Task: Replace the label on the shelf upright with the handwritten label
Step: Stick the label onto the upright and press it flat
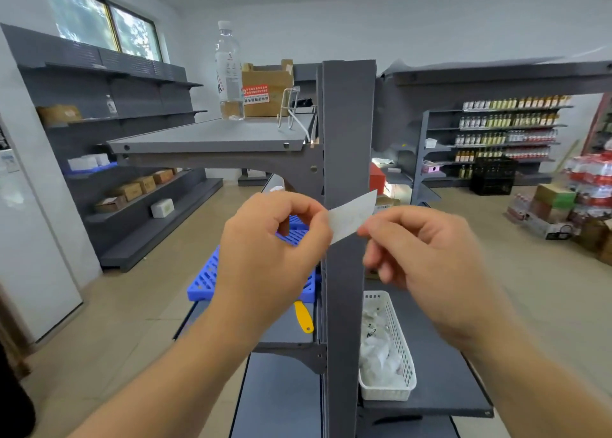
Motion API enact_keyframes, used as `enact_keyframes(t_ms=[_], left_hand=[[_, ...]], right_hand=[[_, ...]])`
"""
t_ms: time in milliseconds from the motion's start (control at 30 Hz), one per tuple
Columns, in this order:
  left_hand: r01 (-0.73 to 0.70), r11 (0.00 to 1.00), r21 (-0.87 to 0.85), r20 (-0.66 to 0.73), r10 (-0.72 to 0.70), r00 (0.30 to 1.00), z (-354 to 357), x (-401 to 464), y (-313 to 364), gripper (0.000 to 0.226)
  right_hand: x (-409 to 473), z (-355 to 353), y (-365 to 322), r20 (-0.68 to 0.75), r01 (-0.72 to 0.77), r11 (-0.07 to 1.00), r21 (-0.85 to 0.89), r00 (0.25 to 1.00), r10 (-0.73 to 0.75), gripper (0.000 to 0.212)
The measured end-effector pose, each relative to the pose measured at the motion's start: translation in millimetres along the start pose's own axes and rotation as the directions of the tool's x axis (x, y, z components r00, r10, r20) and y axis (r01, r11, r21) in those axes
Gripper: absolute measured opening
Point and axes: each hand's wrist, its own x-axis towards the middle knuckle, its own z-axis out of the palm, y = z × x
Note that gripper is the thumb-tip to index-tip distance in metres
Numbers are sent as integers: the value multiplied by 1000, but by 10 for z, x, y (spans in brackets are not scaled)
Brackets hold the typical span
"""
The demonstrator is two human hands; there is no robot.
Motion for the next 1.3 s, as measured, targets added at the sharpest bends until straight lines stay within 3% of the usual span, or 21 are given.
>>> enact_keyframes(t_ms=[167,367,500,600,700,900,1300], left_hand=[[-405,894,190,-2,413,911,110,-89,7,15],[-546,799,252,43,555,831,170,-129,-32,18],[-417,893,167,73,410,909,144,-131,-35,15],[-111,992,57,82,106,991,116,-72,-41,9],[115,993,0,102,-115,988,148,3,-103,16],[196,980,39,149,-200,968,246,80,-230,14],[163,983,82,153,-174,973,310,78,-367,7]], right_hand=[[78,58,-27,-49,-50,999,-21,998,49,34],[53,29,22,-69,-64,990,-127,996,56,21],[102,-38,99,-78,50,967,-252,994,-71,21],[206,-81,219,-102,81,939,-334,987,-121,20],[332,-91,326,-138,75,915,-396,980,-140,19],[512,-64,483,-153,54,894,-445,979,-135,19],[606,-22,635,-167,65,891,-450,974,-156,21]])
